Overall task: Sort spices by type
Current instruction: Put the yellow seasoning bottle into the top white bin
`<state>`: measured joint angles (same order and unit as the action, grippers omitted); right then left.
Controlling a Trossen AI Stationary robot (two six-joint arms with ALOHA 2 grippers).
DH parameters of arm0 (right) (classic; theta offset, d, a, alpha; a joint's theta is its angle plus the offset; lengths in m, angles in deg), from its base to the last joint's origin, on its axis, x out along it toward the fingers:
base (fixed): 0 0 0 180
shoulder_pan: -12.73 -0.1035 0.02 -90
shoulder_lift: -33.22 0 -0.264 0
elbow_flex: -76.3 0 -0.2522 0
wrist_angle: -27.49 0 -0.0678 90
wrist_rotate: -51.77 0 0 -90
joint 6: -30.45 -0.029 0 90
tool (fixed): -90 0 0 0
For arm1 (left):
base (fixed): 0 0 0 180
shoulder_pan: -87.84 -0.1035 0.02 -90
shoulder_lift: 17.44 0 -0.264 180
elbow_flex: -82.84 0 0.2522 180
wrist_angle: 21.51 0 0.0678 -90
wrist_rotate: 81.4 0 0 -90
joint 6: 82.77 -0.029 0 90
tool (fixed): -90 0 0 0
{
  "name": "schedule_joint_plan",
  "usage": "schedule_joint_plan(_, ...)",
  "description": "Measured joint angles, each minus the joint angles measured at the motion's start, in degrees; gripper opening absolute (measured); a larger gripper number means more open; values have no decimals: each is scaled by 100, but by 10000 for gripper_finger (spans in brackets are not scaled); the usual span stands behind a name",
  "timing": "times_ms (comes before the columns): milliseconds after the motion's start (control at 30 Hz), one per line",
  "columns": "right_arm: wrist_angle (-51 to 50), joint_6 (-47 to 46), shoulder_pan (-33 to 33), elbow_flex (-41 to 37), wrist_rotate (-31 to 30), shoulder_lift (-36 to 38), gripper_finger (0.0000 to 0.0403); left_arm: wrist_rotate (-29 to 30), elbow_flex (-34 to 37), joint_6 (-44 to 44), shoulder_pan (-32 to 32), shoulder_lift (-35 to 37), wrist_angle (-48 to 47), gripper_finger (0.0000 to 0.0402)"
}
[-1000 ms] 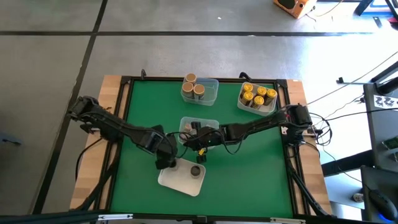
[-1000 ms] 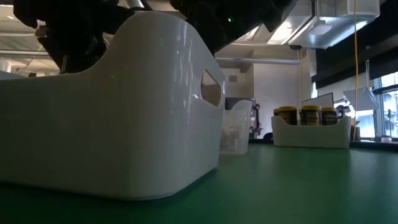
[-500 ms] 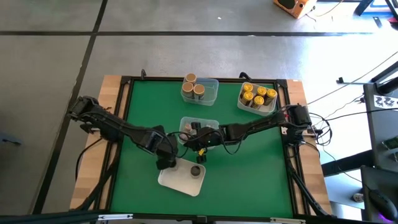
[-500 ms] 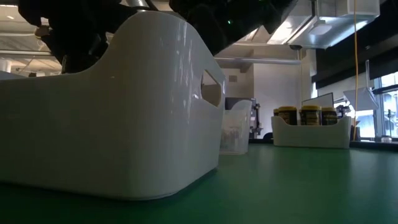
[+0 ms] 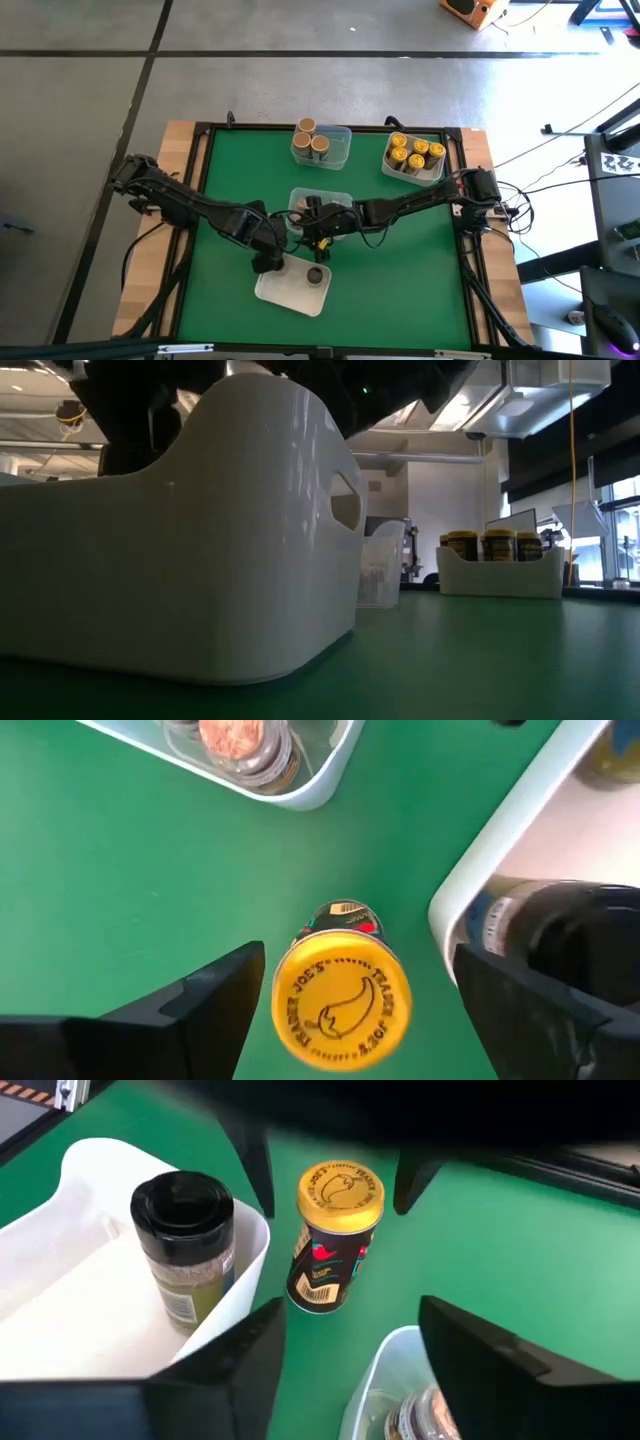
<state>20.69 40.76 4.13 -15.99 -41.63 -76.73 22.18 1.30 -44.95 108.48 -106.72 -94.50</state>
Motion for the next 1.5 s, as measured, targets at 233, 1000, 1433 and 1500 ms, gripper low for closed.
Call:
schedule_joint_plan(233,65,0,0,0,-2,2,278,403,-107,404,436,449,-204,314)
schedule_joint_plan(1000,847,-560,0,503,152,-414,397,2007,650,3400,2580,1293,-886,312)
schedule_joint_plan(1433,1395,-573,10,1022,105,-1268,376,2253,2104,3845,2755,1290,381,311)
schedule_joint_plan(1500,1389,-561,13,1187,53,-1449,376,2396,2333,3861,2715,1288,549,311)
